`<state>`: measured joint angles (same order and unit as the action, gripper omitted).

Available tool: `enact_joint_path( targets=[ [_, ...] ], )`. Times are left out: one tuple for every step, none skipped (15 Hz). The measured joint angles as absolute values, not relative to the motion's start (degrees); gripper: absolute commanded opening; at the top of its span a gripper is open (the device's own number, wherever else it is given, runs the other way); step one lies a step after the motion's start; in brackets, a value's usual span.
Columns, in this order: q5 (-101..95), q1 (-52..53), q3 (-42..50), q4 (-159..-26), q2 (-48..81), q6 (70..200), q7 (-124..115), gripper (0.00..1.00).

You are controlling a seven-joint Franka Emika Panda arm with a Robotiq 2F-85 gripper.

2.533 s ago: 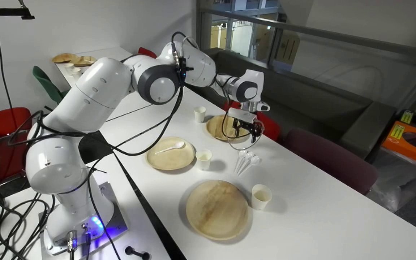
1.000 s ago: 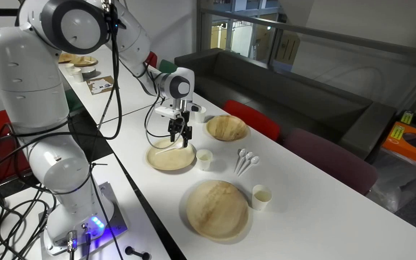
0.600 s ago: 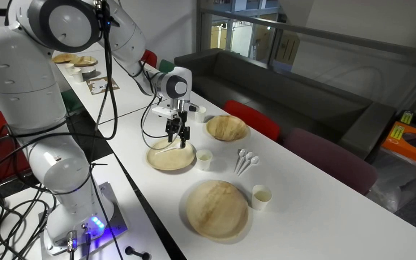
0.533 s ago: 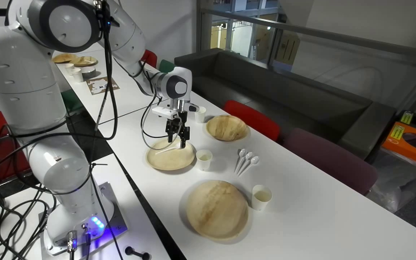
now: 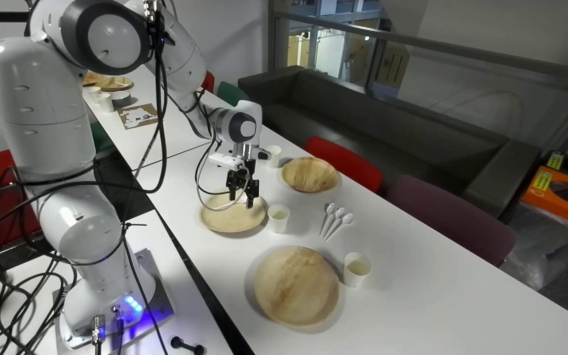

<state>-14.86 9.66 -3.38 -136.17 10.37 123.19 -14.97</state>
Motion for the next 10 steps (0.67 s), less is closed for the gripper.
enact_joint_path(
  targets=[
    [-14.9,9.7,-3.6,-136.2,11.2,124.1,-15.0,1.0],
    [-14.9,9.7,-3.9,-136.2,12.1,124.7,-15.0,1.0],
    [-14.8,9.8,-4.2,-136.2,12.9,125.4,-15.0,1.0],
    [-14.7,9.9,-4.6,-136.1,13.7,126.4,-15.0,1.0],
    [-14.4,10.0,-5.1,-136.1,14.4,127.5,-15.0,1.0],
    [-14.2,10.2,-5.6,-136.1,15.3,128.6,-15.0,1.0],
    [-13.9,10.6,-6.1,-136.1,16.0,129.5,-15.0,1.0],
    [-13.4,11.0,-6.6,-136.1,16.8,130.6,-15.0,1.0],
    [-12.6,11.3,-7.1,-136.1,17.5,131.6,-14.9,1.0],
    [-11.8,11.5,-7.6,-136.1,18.2,132.8,-14.9,1.0]
  ],
)
